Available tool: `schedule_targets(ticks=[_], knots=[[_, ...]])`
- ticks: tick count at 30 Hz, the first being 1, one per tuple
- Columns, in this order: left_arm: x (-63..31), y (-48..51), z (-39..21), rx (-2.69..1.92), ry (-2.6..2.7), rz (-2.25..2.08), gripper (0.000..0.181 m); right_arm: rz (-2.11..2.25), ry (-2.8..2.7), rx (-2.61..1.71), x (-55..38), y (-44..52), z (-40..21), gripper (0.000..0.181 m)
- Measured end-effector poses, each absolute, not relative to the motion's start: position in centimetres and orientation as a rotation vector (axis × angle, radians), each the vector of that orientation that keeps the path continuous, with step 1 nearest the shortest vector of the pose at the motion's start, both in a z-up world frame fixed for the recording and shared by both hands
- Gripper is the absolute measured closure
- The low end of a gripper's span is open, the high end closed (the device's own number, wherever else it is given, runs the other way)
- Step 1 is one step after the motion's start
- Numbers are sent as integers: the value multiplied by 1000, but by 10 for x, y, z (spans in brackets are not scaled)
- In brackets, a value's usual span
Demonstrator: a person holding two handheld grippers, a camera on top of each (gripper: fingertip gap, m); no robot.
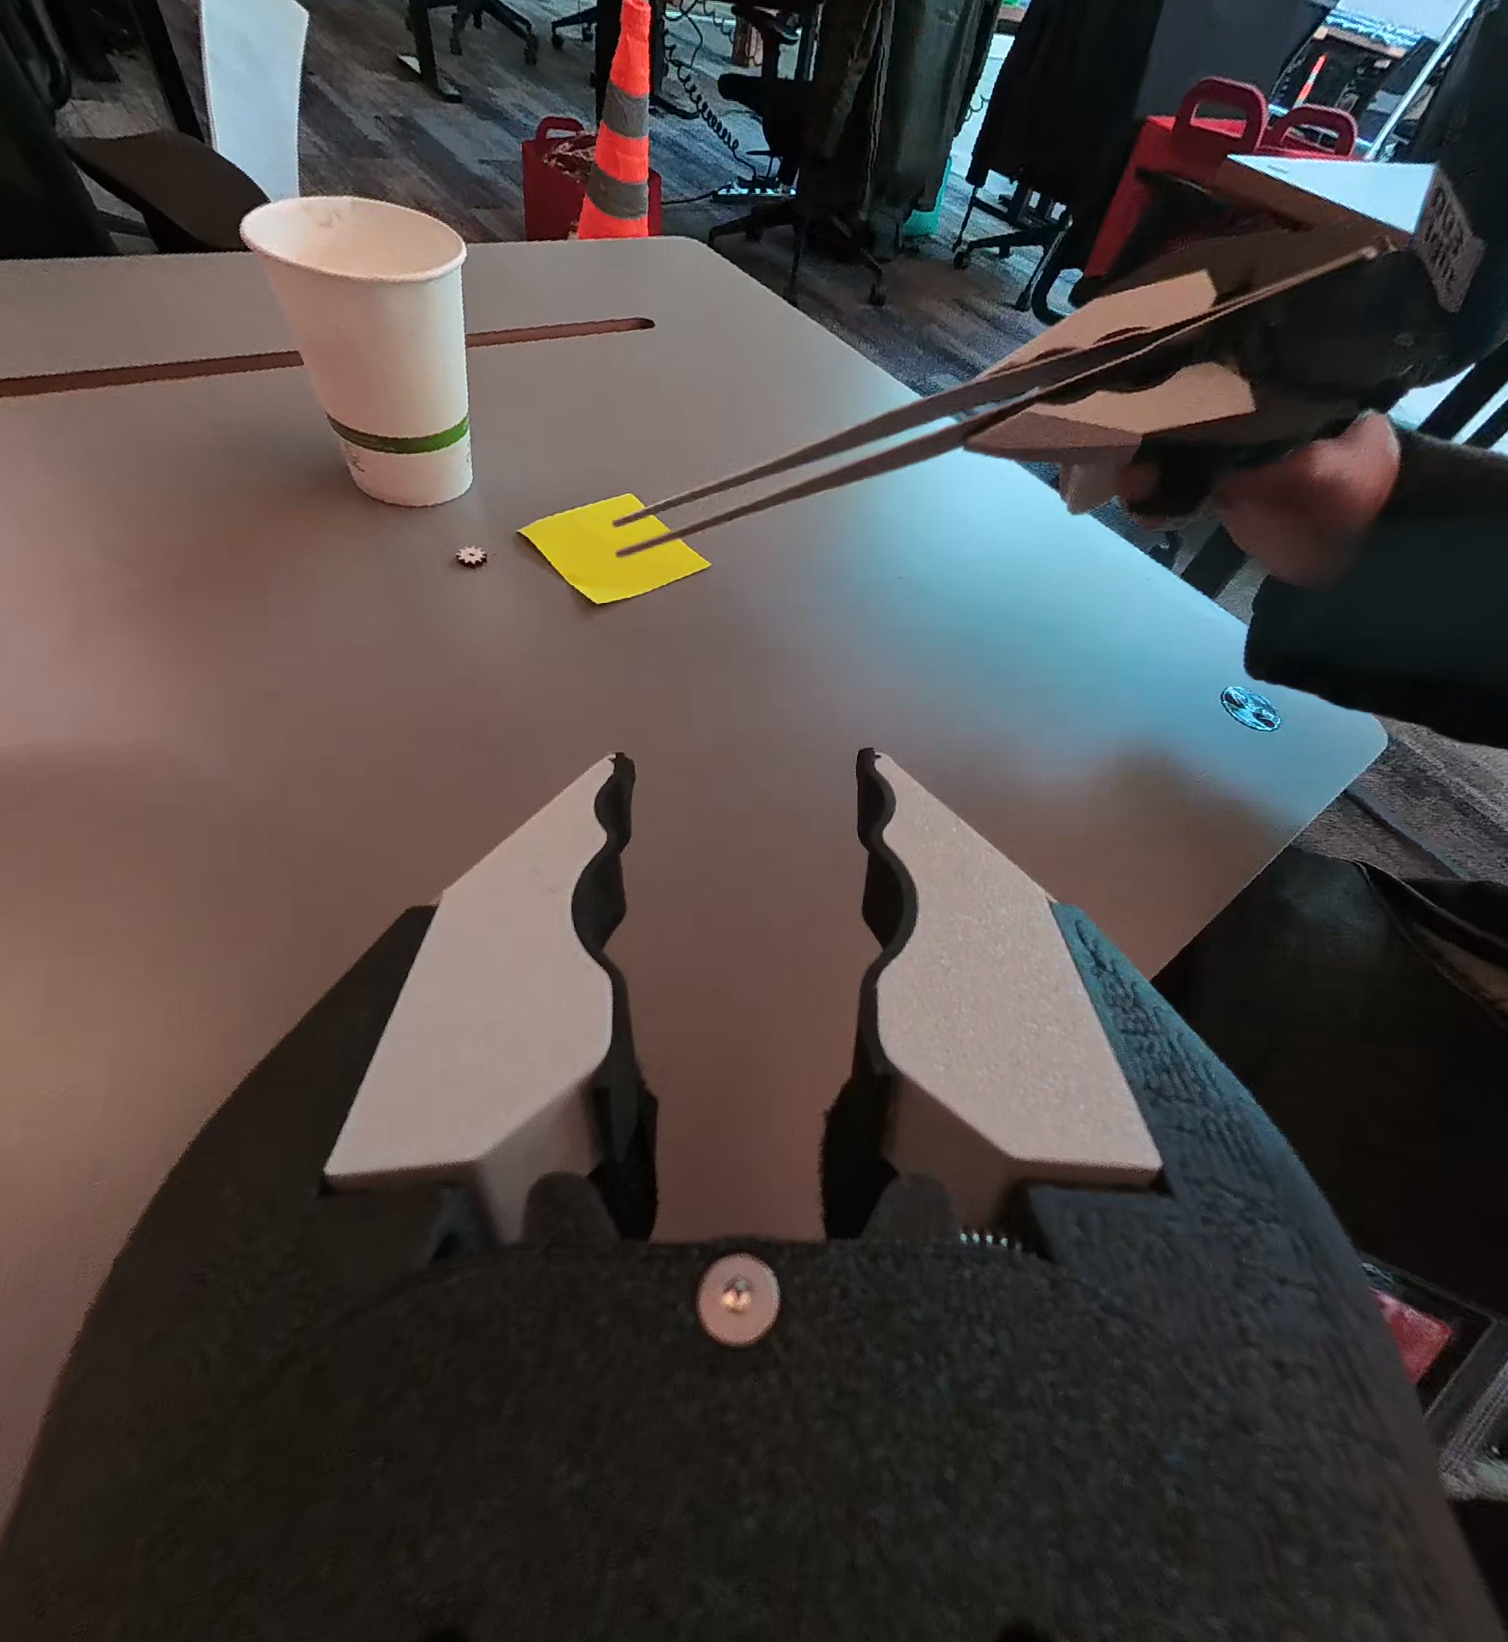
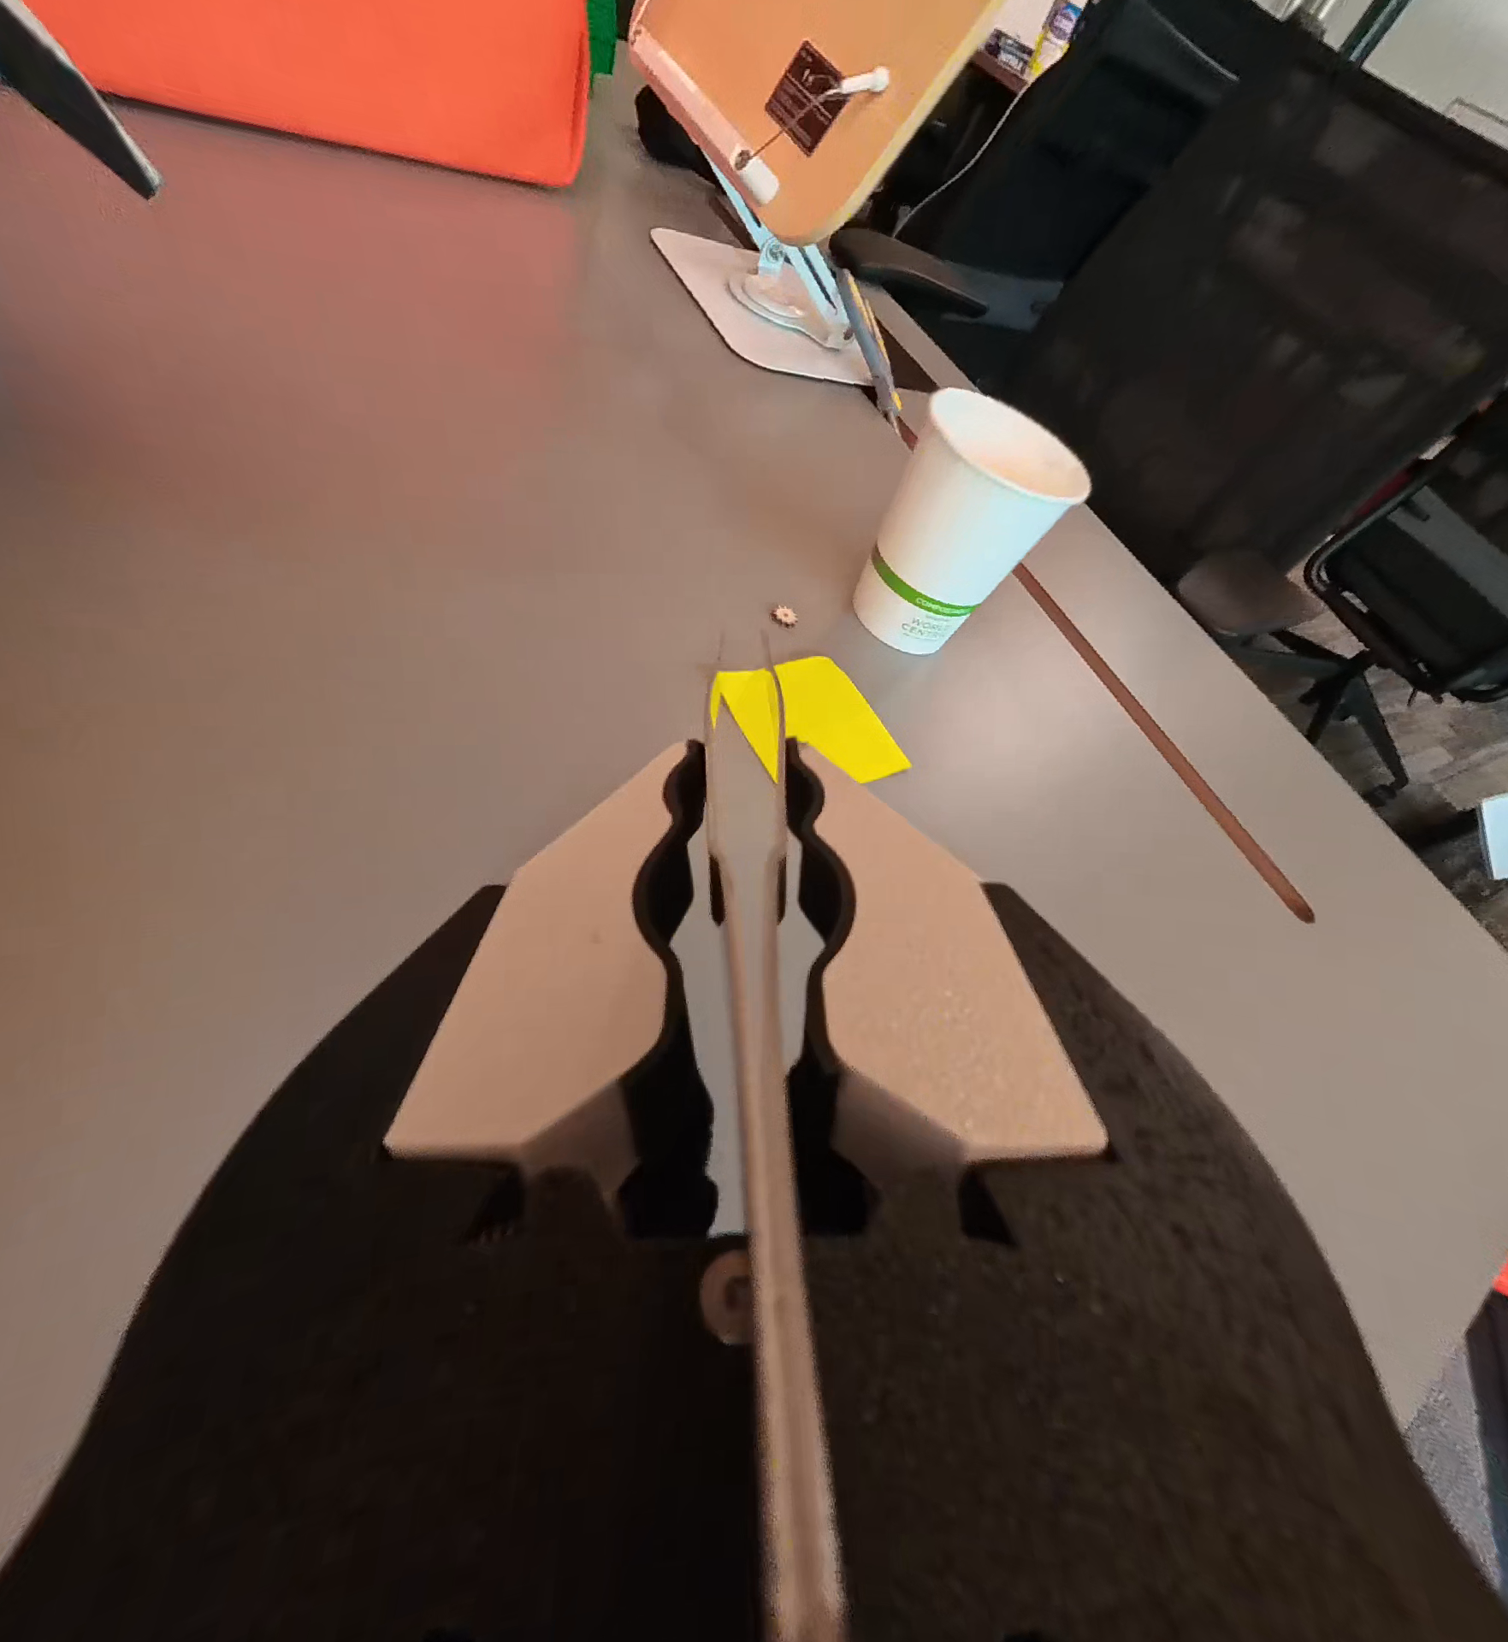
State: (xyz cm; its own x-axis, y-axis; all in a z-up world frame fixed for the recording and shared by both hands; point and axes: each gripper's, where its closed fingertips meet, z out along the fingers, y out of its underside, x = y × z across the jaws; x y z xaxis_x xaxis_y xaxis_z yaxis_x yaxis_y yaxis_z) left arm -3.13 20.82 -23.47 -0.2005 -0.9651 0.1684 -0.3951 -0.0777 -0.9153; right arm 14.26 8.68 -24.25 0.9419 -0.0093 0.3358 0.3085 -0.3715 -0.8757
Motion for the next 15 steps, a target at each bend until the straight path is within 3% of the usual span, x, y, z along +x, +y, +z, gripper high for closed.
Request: schedule_targets(ticks=[15], knots=[[-32,209,-234,-1474,1619,-1261,130,-388,-298,-2000,140,96,-265,165]])
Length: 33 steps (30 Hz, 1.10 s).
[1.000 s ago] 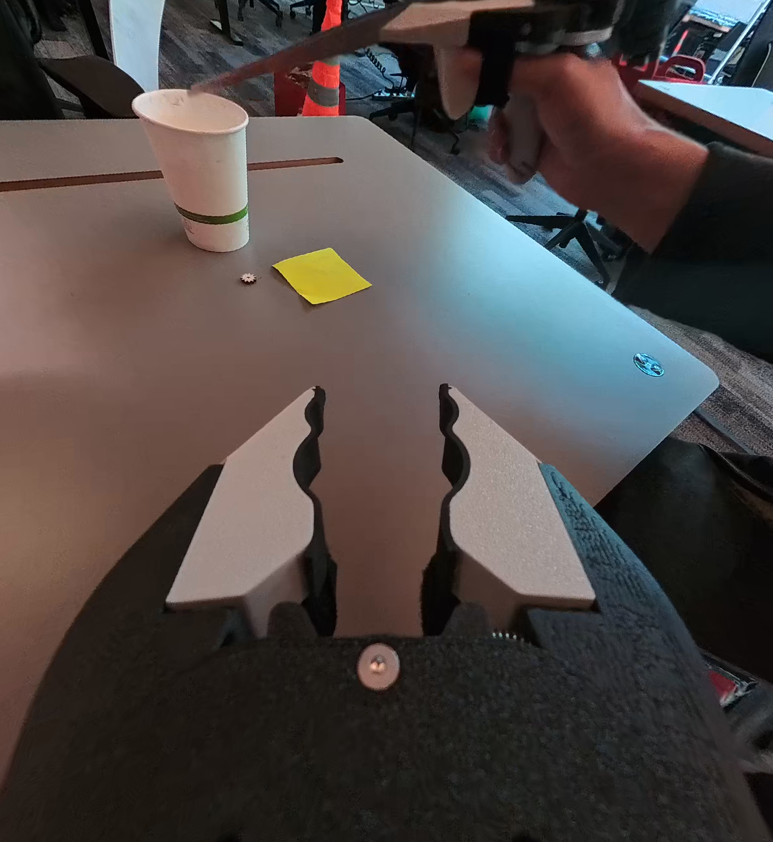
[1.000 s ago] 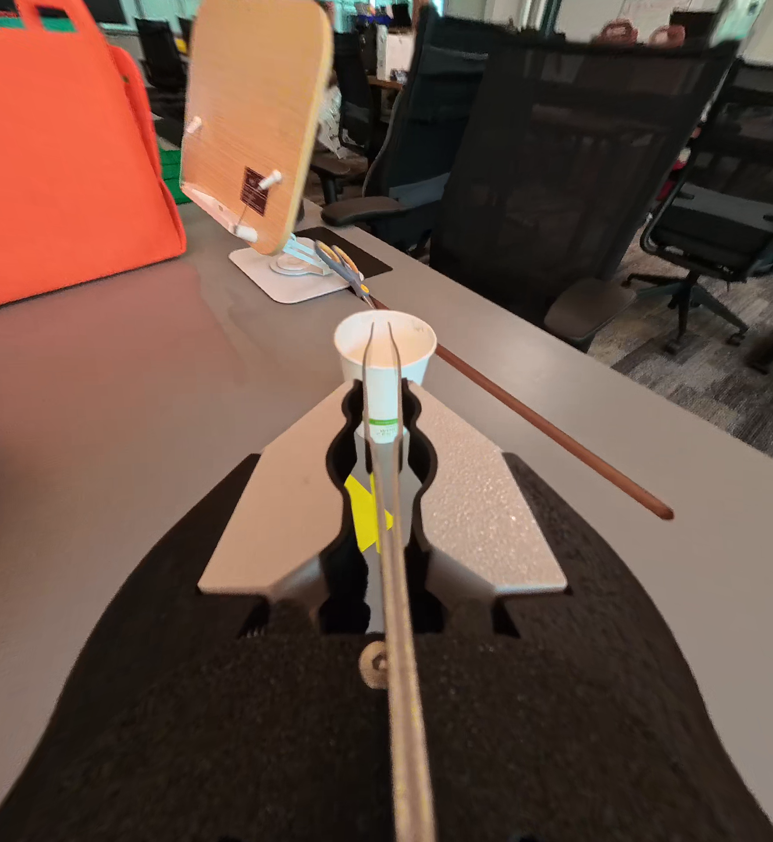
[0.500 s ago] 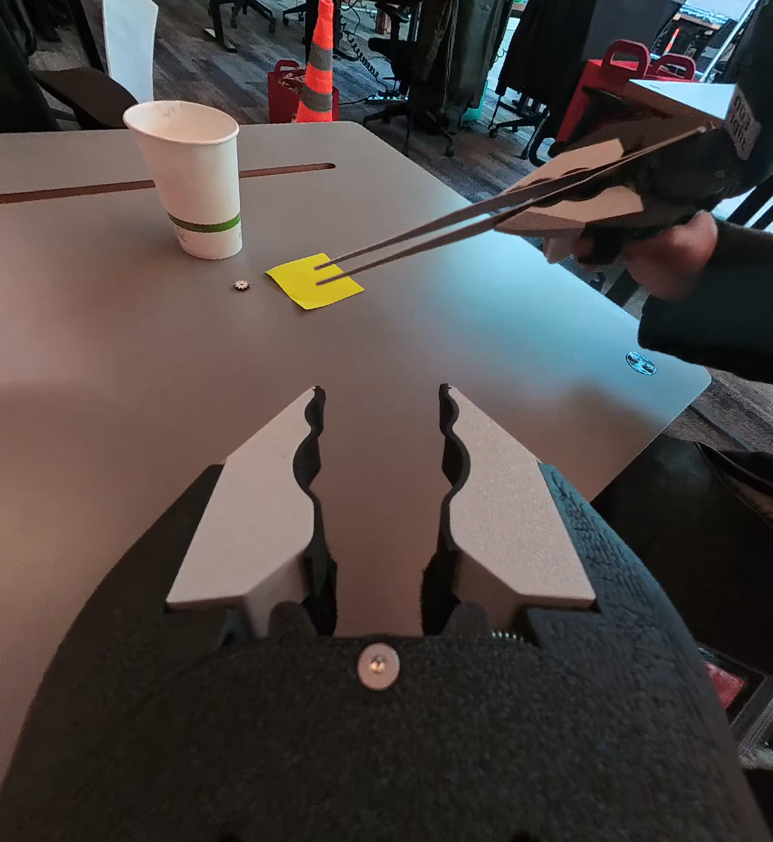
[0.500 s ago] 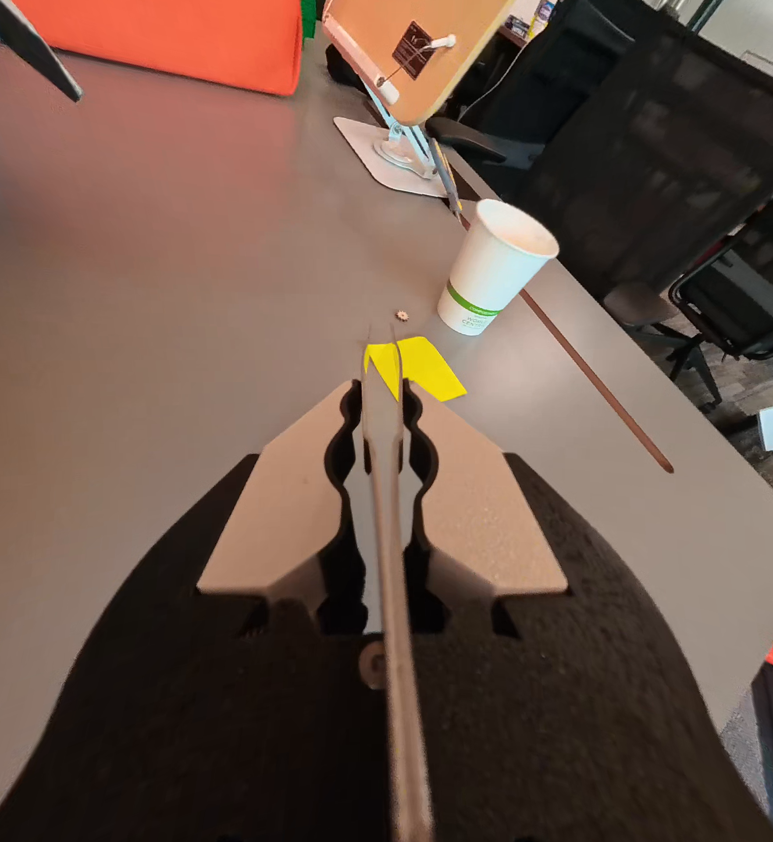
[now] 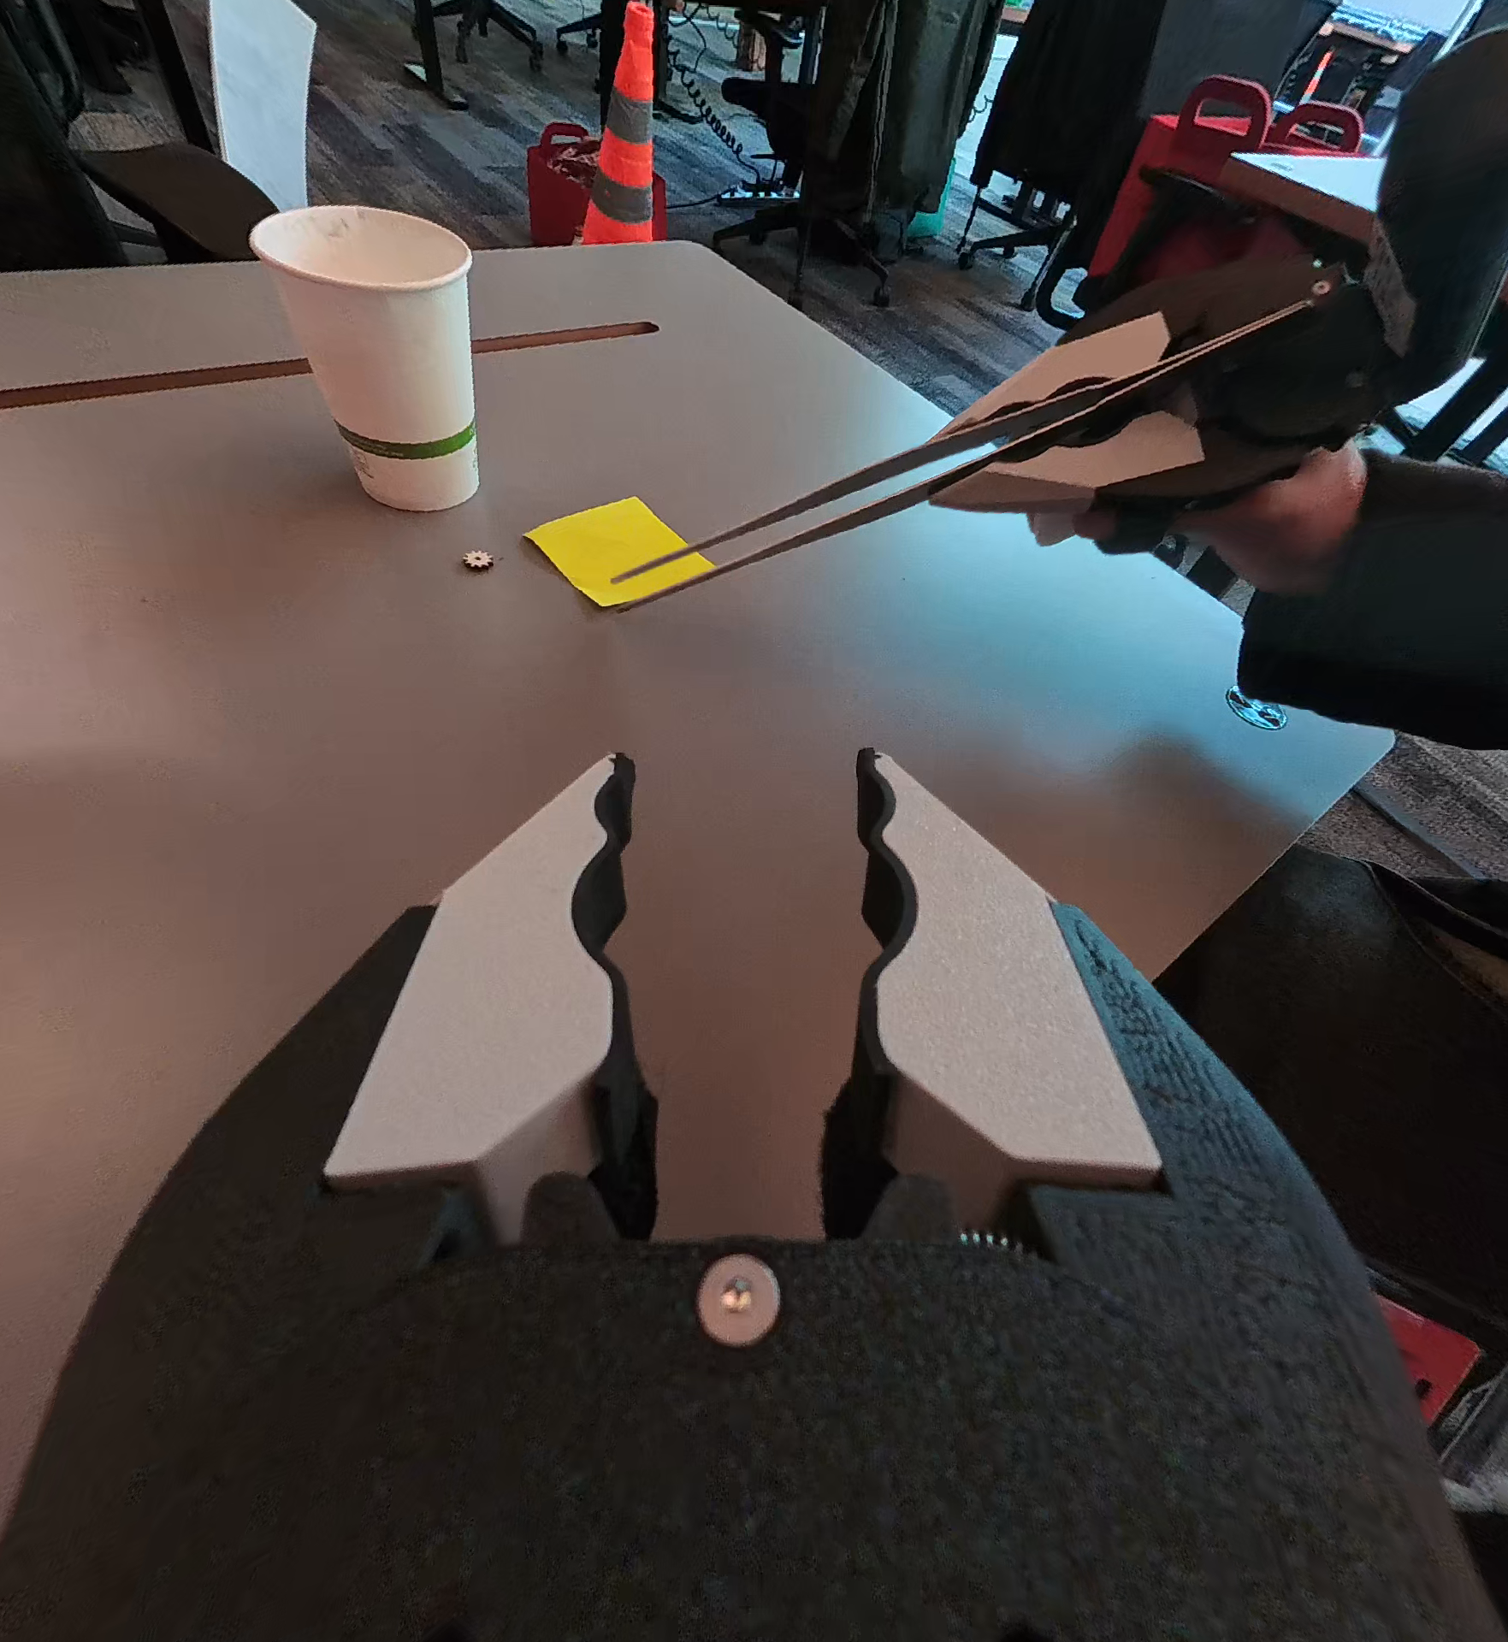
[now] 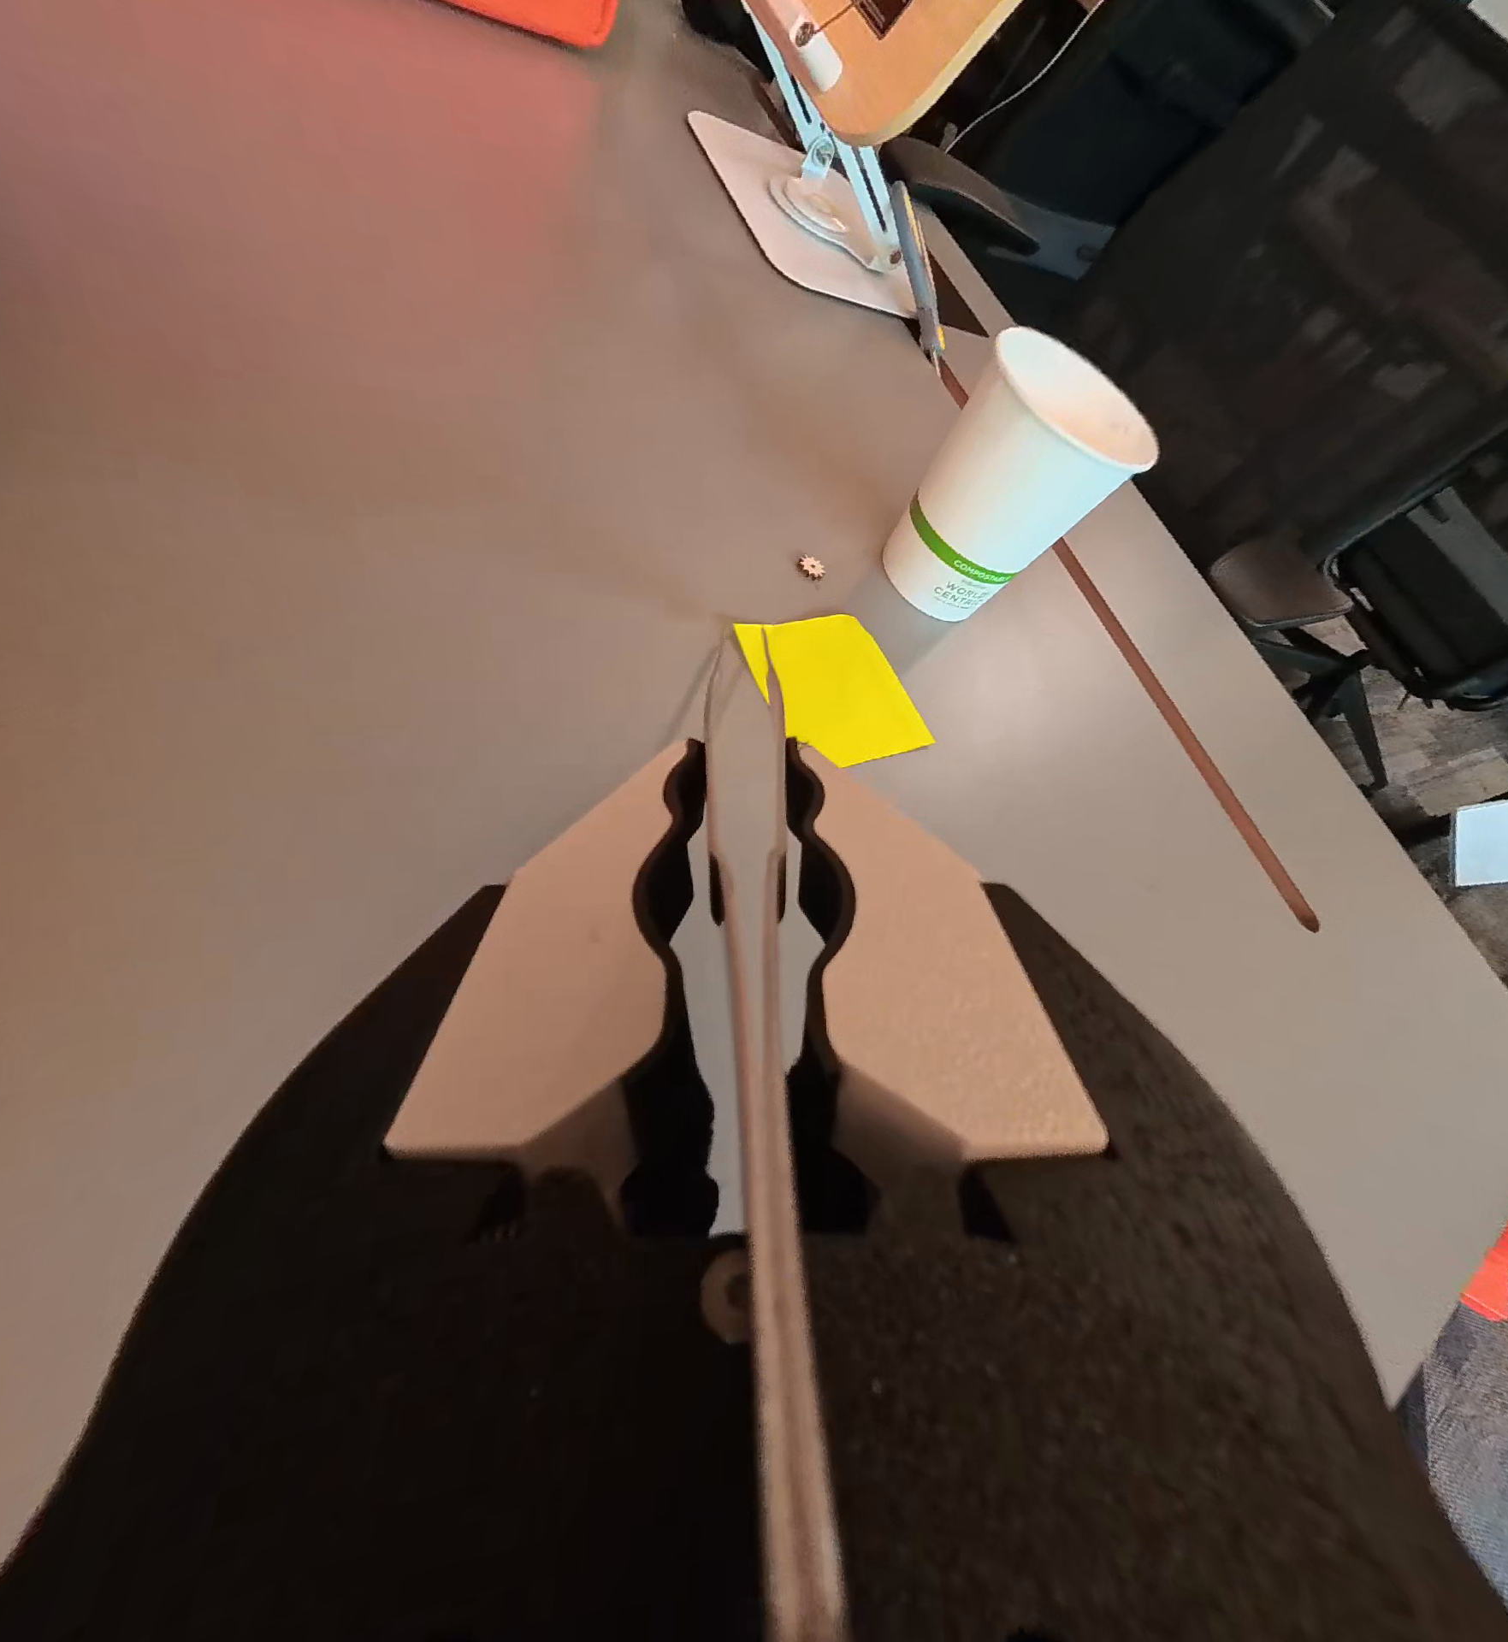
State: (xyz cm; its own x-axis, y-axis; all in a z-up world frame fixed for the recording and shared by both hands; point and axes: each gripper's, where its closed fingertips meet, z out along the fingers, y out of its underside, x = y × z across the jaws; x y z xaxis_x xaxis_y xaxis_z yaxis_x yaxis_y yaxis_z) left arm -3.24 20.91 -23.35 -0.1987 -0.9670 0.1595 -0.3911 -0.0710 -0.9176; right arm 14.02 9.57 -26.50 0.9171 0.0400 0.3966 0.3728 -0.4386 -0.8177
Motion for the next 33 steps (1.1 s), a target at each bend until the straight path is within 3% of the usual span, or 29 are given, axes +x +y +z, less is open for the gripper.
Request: schedule_targets(ticks=[17,28,33], knots=[[-33,208,-231,-1460,1617,-1265,130,-351,-226,-2001,148,99,-260,174],[-32,205,-231,-1463,1622,-1278,130,-241,-89,-1718,149,114,-136,174],[-33,204,-230,-1455,1624,-1274,130,-180,25,-1688,175,127,-114,174]])
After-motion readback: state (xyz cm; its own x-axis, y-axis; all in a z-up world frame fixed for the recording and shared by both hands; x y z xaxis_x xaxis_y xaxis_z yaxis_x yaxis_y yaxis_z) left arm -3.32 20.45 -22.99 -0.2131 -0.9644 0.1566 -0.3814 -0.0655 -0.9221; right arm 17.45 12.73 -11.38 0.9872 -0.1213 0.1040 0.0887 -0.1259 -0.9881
